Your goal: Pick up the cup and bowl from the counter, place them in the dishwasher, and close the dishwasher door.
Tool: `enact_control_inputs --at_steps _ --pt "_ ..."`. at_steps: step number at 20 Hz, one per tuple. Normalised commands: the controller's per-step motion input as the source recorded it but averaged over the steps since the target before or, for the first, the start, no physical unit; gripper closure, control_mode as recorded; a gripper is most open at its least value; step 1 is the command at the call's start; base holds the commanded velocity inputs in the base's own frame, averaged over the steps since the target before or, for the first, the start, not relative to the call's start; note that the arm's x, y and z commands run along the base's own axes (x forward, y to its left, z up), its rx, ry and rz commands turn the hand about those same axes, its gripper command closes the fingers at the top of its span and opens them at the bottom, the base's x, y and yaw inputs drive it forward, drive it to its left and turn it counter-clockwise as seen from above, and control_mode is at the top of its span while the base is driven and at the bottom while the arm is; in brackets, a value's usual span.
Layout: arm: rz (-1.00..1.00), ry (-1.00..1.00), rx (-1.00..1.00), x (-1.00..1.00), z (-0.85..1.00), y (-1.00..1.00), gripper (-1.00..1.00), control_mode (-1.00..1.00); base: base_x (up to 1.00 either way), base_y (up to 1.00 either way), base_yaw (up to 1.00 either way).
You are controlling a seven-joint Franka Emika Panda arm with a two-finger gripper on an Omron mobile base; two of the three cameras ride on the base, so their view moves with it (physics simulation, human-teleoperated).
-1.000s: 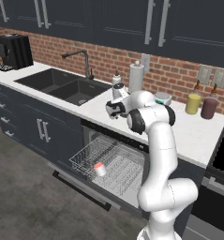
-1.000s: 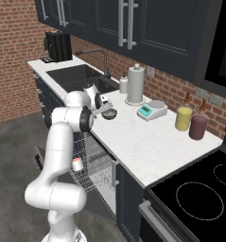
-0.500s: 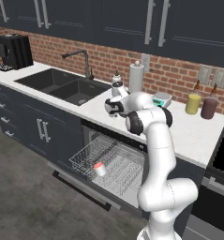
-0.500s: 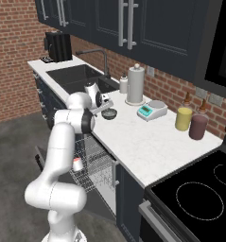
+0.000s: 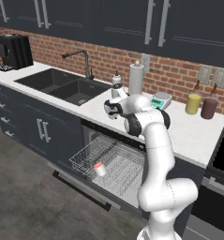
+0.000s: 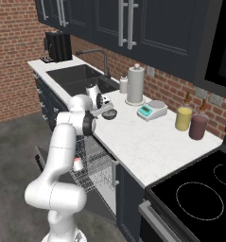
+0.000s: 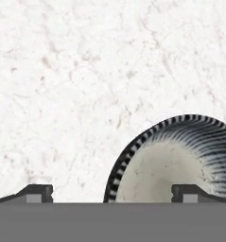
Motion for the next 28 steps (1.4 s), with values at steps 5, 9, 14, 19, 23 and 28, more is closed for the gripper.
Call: enact_control_inputs --at_steps 5,9,14,19,23,28 --pt "0.00 0.10 0.00 0.00 -0.24 0.00 -1.00 -1.00 0.00 0.00 0.00" --pt "0.00 0.06 0.00 0.04 -0.14 0.00 1.00 -1.00 0.00 0.00 0.00" --pt "0.00 0.03 0.00 0.07 -0.05 0.00 1.00 -1.00 0.00 0.00 0.00" --pt "0.01 0.01 0.00 0.19 0.00 0.00 1.00 -1.00 0.00 0.00 0.00" --pt "0.00 0.00 0.00 -0.01 0.00 0.00 1.00 -1.00 0.00 0.00 0.00" --pt "0.00 -0.06 0.00 -0.91 0.00 0.01 1.00 -1.00 0.00 0.00 0.00"
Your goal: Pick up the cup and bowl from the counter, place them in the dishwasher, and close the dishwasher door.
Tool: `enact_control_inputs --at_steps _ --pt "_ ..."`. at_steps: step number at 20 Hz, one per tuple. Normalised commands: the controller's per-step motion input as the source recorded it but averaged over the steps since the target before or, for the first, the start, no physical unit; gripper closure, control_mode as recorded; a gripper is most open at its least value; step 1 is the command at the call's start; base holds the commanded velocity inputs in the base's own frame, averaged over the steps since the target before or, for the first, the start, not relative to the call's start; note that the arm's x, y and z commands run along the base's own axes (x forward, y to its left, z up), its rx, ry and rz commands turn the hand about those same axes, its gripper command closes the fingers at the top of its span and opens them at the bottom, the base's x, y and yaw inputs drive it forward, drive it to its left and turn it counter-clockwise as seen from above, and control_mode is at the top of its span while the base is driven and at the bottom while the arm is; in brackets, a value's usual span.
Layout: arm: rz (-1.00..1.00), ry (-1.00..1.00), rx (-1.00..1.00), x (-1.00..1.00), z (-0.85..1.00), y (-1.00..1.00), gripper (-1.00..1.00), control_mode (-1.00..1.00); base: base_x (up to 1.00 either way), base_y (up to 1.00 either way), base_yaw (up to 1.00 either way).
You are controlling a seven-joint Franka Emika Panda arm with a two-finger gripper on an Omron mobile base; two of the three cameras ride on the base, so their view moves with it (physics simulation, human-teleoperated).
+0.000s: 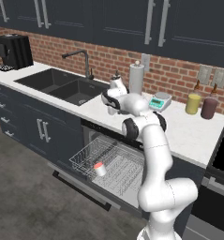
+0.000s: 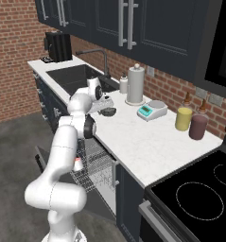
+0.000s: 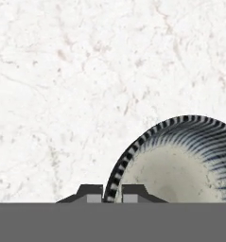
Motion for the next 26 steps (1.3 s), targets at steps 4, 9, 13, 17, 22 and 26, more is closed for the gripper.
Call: enact_control_inputs --at_steps 4,9,13,17,22,26 --pt "0.00 -0.17 0.00 -1.00 0.00 0.33 1.00 -1.00 0.00 0.00 0.00" --pt "0.00 -0.20 0.00 -1.00 0.00 0.70 1.00 -1.00 0.00 0.00 0.00" --pt "0.00 -0.19 0.00 -1.00 0.00 0.89 1.00 -1.00 0.00 0.00 0.00" --pt "0.00 -0.21 0.00 -1.00 0.00 0.80 1.00 -1.00 0.00 0.00 0.00" --pt "0.00 -0.25 0.00 -1.00 0.00 0.30 1.00 -1.00 0.00 0.00 0.00" --pt "0.00 -0.21 0.00 -1.00 0.00 0.17 1.00 -1.00 0.00 0.00 0.00"
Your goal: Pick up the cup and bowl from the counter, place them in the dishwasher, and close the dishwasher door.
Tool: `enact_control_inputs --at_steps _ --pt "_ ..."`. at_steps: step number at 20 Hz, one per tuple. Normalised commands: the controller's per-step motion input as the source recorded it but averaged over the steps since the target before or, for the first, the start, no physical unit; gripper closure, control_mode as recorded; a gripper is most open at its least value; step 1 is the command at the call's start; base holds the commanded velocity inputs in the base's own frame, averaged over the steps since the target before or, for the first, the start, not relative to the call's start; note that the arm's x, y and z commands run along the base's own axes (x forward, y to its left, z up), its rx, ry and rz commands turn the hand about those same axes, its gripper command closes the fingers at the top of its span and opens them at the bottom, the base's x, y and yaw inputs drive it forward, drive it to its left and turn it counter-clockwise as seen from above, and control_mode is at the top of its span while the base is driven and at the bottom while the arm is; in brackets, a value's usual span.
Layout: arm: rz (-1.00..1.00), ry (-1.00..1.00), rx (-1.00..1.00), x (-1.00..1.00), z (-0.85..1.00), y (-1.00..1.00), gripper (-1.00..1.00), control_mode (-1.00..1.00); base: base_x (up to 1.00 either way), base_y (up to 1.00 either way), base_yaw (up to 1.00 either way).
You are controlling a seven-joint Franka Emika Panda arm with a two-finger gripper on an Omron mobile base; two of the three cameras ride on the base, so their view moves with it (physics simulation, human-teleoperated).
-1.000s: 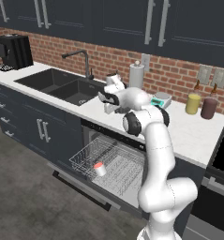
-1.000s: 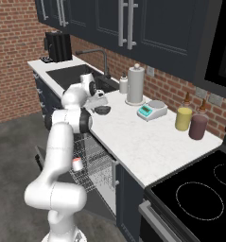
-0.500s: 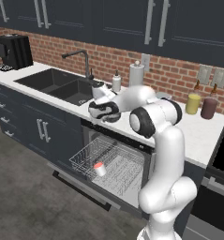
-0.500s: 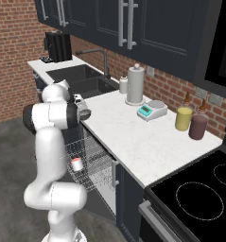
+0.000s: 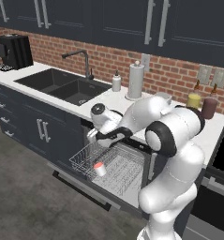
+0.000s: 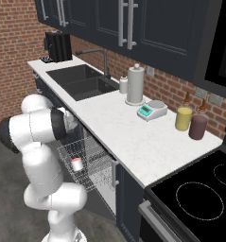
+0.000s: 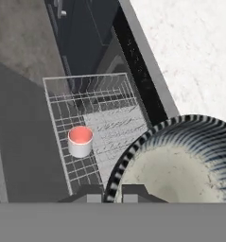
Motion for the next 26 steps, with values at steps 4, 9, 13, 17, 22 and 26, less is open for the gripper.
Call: enact_control_inputs --at_steps 4,9,13,17,22,26 --pt "0.00 -0.17 0.00 -1.00 0.00 0.16 1.00 -1.00 0.00 0.00 0.00" --pt "0.00 -0.09 0.02 -0.99 -0.04 0.07 1.00 -1.00 0.00 0.00 0.00" --pt "0.01 0.03 0.08 -0.44 -0.25 0.01 1.00 -1.00 0.00 0.00 0.00" --pt "-0.03 0.17 0.11 -0.01 -0.21 0.00 1.00 -1.00 0.00 0.00 0.00" --pt "-0.01 0.33 0.13 0.01 -0.02 -0.02 1.00 -1.00 0.00 0.00 0.00" --pt "-0.01 0.28 0.07 0.00 -0.26 0.00 1.00 -1.00 0.00 0.00 0.00"
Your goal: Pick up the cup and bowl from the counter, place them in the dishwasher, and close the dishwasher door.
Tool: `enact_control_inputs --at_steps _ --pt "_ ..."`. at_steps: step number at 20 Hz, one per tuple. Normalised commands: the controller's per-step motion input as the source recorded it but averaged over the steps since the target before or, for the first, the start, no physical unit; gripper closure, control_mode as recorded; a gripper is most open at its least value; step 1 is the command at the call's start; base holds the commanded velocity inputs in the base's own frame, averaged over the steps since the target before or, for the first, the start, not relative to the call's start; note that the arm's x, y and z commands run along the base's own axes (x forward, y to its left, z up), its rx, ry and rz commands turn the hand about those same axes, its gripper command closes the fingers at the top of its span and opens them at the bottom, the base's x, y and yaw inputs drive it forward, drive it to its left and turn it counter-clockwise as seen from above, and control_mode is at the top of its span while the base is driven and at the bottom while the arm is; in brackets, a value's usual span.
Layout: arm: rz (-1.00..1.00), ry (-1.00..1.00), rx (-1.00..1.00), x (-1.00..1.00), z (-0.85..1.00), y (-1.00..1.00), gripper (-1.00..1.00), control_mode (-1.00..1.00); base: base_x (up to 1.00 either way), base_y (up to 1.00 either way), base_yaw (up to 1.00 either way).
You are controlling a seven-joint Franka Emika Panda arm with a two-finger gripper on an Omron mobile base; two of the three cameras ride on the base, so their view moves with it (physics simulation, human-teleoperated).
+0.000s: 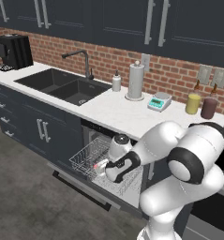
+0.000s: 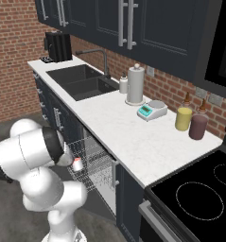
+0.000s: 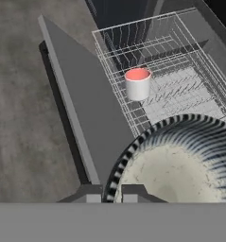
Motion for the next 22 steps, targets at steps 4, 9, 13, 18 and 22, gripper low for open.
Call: enact_control_inputs --at_steps 4,9,13,18,22 --pt "-0.13 0.05 0.05 0.00 -0.41 0.00 1.00 -1.00 0.00 0.00 0.00" --pt "-0.23 0.00 0.00 0.00 -0.27 0.00 1.00 -1.00 0.00 0.00 0.00" --pt "-0.25 0.00 0.00 0.00 -0.18 -0.01 1.00 -1.00 0.00 0.00 0.00" --pt "-0.21 0.00 0.02 0.03 -0.04 -0.15 1.00 -1.00 0.00 0.00 0.00" --pt "-0.20 0.00 0.03 0.00 0.00 -0.24 1.00 -1.00 0.00 0.00 0.00"
